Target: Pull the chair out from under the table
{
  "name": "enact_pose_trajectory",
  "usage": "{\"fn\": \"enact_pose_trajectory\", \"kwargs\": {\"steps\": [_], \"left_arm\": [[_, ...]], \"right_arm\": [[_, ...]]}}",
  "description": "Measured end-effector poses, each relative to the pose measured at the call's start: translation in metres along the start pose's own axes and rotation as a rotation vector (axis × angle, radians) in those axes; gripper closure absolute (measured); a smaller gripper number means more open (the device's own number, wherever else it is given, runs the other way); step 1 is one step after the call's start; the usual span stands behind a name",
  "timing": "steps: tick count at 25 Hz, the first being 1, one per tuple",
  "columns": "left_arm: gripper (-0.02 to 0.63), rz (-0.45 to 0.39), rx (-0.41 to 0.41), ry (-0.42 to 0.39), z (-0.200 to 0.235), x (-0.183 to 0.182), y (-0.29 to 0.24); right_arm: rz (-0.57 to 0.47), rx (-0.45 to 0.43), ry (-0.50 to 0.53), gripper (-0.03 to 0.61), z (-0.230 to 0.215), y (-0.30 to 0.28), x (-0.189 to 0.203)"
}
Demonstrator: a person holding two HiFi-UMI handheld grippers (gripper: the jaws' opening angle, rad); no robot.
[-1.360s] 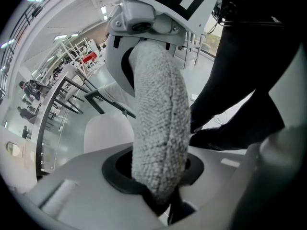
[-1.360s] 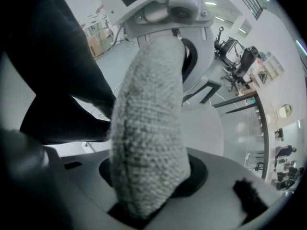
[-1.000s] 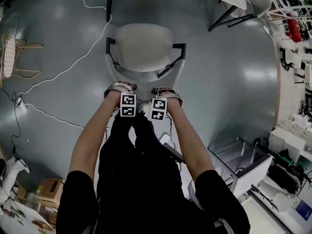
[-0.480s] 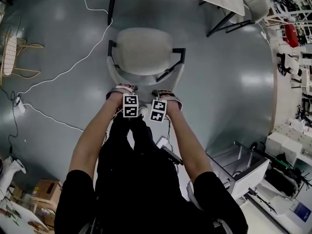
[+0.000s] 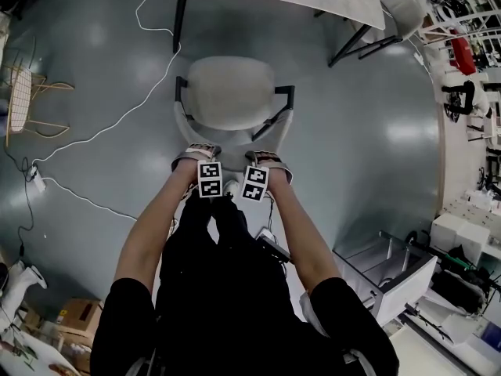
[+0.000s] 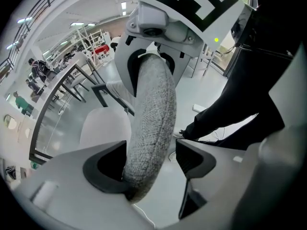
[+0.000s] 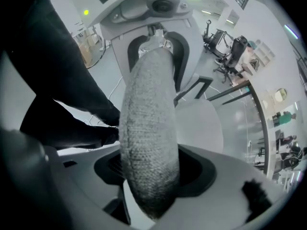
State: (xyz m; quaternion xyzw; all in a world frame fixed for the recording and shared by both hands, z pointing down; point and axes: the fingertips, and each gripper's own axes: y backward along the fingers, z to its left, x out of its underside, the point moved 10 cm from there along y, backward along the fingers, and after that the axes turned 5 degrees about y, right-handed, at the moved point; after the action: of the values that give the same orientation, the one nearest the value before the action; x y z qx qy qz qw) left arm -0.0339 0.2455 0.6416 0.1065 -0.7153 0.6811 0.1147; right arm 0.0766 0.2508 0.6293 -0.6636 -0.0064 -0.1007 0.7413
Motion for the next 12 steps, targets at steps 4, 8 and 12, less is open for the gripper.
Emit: {"fn": "enact_pose_trajectory", "kwargs": {"steps": [4, 8, 12], "left_arm": [[0.284, 0.008, -0.015, 0.023, 0.0, 0.0, 0.004], [0.284, 0.003, -0.028, 0.055, -0.003, -0.002, 0.013], [0.285, 0.002, -0.031, 0.07, -0.006, -0.002, 0.021]], "right_arm": [[-0.005, -0.001, -0.022, 0.336, -0.002, 0.003, -0.002], [-0.01, -0.001, -0.035, 0.336, 0.0, 0.01, -0.001], [-0.018, 0.01, -0.049, 0.336, 0.002, 0.019, 0.0]]}}
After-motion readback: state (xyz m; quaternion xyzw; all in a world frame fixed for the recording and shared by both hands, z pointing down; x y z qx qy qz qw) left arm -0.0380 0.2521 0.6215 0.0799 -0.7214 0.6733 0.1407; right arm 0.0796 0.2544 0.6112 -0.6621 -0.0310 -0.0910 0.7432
